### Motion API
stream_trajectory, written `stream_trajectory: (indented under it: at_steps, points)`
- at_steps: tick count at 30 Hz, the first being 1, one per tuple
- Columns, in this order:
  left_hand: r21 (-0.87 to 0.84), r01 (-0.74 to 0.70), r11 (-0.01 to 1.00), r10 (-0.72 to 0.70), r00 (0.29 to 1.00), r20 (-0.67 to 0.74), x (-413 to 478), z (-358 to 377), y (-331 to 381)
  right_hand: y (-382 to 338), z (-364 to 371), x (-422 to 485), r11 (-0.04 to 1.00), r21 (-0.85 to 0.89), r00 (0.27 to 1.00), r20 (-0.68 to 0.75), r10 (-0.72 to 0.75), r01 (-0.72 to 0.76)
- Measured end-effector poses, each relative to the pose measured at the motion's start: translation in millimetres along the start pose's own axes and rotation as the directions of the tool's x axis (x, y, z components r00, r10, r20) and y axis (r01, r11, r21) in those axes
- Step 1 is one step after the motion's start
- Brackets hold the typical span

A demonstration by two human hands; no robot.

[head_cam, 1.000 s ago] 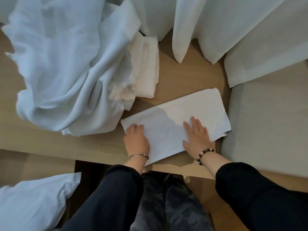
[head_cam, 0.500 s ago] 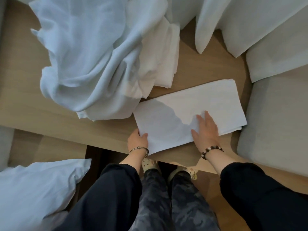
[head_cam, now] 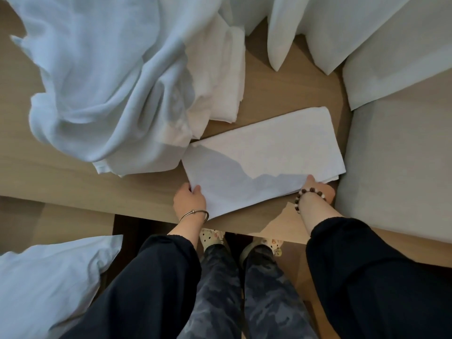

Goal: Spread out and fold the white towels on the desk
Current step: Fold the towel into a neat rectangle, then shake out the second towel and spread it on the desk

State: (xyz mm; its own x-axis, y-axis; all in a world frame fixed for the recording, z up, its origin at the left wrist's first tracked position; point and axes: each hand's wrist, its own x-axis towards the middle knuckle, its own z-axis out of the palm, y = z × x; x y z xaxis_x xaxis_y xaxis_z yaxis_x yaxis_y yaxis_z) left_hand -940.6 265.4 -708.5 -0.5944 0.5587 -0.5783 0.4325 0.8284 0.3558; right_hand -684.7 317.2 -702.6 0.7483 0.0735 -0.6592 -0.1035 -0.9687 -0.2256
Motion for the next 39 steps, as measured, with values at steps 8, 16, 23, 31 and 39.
stream_trajectory:
  at_steps: [8,16,23,31,39]
  points:
    - [-0.022,-0.026,0.999,0.027,0.998,0.056,4,-8,5,11,-16,16,0.991,0.132,0.952,0.303,-0.036,-0.005]
    - [0.354,-0.681,0.641,0.717,0.696,0.041,-29,8,22,20,-14,-6,0.613,-0.479,0.697,-0.003,-0.717,0.629]
    - [0.555,-0.739,0.382,0.554,0.664,0.503,-26,45,27,26,2,-8,0.121,-0.707,0.611,0.497,-0.616,0.697]
    - [0.495,-0.797,0.345,0.7,0.57,0.43,-47,-33,96,-35,-34,-86,0.19,-0.538,0.465,0.439,-0.769,0.822]
    - [0.345,-0.895,0.281,0.946,0.319,0.055,-52,-176,172,-118,-69,-202,0.11,-0.342,0.241,0.37,-0.897,0.933]
